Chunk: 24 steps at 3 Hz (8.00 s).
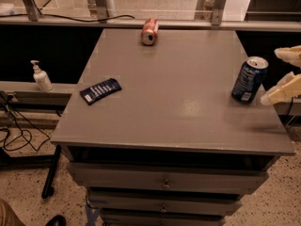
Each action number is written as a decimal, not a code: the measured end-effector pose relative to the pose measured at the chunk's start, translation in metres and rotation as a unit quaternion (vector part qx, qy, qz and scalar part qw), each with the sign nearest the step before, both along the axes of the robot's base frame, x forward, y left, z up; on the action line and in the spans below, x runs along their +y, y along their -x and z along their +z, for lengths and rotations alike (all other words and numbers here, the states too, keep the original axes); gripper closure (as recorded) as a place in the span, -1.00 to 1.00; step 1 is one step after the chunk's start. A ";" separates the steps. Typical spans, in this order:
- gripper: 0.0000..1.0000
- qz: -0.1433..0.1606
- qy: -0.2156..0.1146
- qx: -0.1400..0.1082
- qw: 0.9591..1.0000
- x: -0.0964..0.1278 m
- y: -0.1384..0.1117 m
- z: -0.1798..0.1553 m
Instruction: Move pepsi can near coke can
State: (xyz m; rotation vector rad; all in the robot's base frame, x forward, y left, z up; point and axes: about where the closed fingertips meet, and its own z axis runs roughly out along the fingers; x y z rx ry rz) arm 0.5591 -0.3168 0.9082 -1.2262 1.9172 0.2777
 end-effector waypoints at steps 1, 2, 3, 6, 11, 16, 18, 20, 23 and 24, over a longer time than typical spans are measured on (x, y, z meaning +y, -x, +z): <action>-1.00 -0.012 -0.058 0.011 0.998 0.007 -0.007 -0.021; -1.00 -0.016 -0.105 0.015 0.994 0.021 -0.014 -0.036; -0.62 -0.019 -0.131 0.010 0.991 0.029 -0.020 -0.041; 0.78 -0.022 -0.138 -0.011 0.990 0.035 -0.038 -0.012; 1.00 -0.022 -0.198 -0.064 0.978 0.108 -0.123 0.027; 1.00 -0.085 -0.187 -0.080 0.975 0.211 -0.292 0.016; 1.00 -0.045 -0.149 -0.061 0.986 0.232 -0.311 -0.017; 0.63 -0.036 -0.127 -0.030 0.991 0.237 -0.317 -0.037; -0.76 -0.035 -0.118 -0.013 0.992 0.237 -0.318 -0.043; -1.00 -0.032 -0.115 -0.005 0.993 0.234 -0.316 -0.045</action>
Offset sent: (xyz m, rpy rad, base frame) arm 0.0216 0.0311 -0.0497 0.3197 0.0348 -0.0515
